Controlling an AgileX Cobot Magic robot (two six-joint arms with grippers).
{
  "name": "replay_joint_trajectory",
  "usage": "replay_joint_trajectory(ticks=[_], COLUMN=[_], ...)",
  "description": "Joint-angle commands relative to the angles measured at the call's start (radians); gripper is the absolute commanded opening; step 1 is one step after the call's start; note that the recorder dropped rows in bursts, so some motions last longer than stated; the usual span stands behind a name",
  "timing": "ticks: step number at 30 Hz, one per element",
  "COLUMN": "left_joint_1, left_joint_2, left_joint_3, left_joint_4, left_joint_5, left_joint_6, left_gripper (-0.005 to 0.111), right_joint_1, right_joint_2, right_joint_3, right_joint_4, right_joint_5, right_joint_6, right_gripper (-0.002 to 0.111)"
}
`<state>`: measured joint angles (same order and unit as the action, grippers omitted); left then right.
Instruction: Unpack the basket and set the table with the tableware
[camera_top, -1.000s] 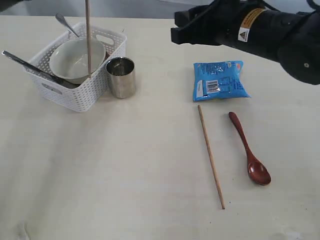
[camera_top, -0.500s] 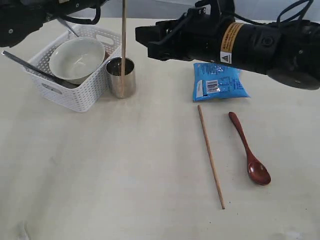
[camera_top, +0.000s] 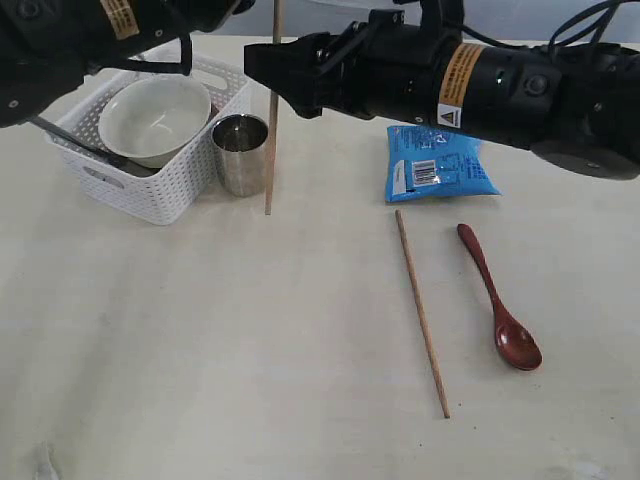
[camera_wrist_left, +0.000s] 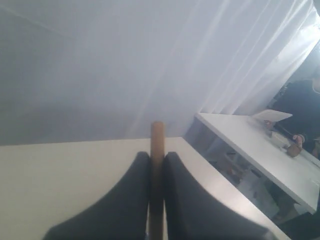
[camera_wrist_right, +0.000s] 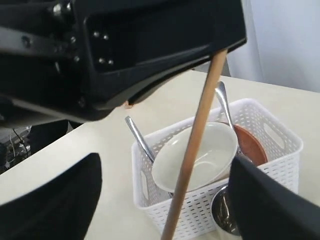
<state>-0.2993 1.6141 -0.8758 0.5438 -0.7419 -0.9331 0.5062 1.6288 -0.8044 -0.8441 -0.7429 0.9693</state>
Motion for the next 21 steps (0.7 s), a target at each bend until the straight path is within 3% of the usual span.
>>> replay_joint_trajectory(ticks=[1,14,16,19,21], left_joint_1=[-0.002,-0.002,-0.002,-0.002,-0.002], left_joint_2=[-0.008,-0.008,-0.008,-0.008,-0.008], left_joint_3=[0.019,0.019,0.019,0.019,0.019], left_joint_4=[0.011,0.104,0.114,0.134,0.134], left_joint_5=[-0.044,-0.176,-0.170,-0.162,-0.142], left_joint_6=[-0.012,-0.092,-0.092,-0.092,-0.092], left_gripper=[0.000,0.000,0.000,0.000,0.000], right_joint_1=[-0.002,-0.002,-0.002,-0.002,-0.002], right_joint_2=[0.001,0.013,0.013,0.013,0.013], right_joint_3=[0.004,0.004,0.004,0.004,0.004], right_joint_4=[0.033,0.035,0.035,0.037,0.035], right_joint_5=[-0.008,0.016,0.016,0.016,0.016], right_joint_6=[-0.023,-0.023,-0.021,0.002,0.017], right_gripper=[0.067,0.066,0.053,0.017,0.000])
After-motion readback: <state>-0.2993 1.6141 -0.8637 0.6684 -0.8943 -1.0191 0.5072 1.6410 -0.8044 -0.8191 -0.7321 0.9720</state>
